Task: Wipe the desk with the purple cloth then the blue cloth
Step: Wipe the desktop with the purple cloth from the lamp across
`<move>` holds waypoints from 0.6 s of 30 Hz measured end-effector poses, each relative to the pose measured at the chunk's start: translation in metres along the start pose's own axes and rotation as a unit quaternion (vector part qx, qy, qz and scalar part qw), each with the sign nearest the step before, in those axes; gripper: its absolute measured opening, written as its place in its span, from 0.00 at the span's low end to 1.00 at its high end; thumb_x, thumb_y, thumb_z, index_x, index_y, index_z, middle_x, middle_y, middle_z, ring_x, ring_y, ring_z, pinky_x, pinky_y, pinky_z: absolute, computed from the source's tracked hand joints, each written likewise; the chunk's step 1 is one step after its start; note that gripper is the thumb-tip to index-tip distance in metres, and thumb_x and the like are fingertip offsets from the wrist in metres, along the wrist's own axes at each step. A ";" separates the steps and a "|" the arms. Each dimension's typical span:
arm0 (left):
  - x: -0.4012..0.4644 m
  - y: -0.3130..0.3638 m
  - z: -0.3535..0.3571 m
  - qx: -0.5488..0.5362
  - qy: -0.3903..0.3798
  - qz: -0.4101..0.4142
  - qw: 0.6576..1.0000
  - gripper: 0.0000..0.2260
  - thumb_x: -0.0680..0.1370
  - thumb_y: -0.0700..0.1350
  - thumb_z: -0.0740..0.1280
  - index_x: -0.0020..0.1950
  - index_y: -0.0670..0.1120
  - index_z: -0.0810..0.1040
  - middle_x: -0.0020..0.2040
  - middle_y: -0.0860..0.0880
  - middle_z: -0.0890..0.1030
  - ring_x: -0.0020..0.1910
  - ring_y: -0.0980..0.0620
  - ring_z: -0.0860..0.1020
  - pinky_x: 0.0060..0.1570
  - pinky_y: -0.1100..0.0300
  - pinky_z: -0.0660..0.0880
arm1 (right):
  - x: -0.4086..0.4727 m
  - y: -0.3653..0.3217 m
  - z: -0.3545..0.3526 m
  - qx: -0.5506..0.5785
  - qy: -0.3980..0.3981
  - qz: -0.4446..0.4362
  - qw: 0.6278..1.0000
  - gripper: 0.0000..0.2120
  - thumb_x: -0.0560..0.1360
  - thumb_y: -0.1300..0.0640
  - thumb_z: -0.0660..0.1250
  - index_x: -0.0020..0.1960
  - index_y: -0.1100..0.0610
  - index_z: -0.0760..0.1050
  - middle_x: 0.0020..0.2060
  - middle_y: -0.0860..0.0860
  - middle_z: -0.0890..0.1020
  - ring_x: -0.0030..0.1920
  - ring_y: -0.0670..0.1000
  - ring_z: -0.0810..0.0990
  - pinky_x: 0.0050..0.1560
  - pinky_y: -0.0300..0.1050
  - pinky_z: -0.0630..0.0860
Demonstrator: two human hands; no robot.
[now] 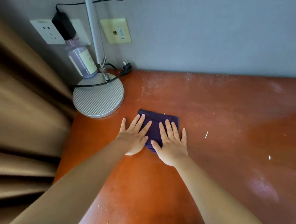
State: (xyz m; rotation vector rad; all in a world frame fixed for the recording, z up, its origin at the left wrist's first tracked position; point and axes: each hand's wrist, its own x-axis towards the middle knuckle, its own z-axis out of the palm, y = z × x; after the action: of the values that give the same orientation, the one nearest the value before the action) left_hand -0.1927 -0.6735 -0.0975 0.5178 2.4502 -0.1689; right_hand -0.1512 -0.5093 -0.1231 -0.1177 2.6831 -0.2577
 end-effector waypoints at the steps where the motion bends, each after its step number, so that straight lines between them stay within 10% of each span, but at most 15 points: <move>1: 0.006 0.000 -0.004 0.003 0.002 0.007 1.000 0.25 0.83 0.54 0.40 0.76 0.53 0.32 0.75 0.48 0.27 0.73 0.50 0.27 0.71 0.36 0.36 | 0.002 0.002 -0.001 0.005 0.003 0.012 1.000 0.34 0.79 0.35 0.40 0.77 0.49 0.32 0.76 0.48 0.32 0.75 0.49 0.31 0.73 0.60 0.32; 18: -0.047 0.028 0.041 0.017 0.029 -0.037 0.999 0.25 0.82 0.56 0.37 0.76 0.51 0.30 0.75 0.47 0.28 0.74 0.49 0.28 0.72 0.37 0.35 | -0.041 0.010 0.010 -0.027 -0.017 -0.062 0.998 0.34 0.81 0.37 0.43 0.76 0.52 0.30 0.75 0.50 0.30 0.75 0.50 0.30 0.73 0.57 0.31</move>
State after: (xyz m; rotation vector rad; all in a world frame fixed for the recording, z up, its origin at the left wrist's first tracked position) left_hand -0.1244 -0.6729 -0.1014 0.4520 2.5285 -0.2284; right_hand -0.1101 -0.4957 -0.1172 -0.3019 2.6531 -0.2182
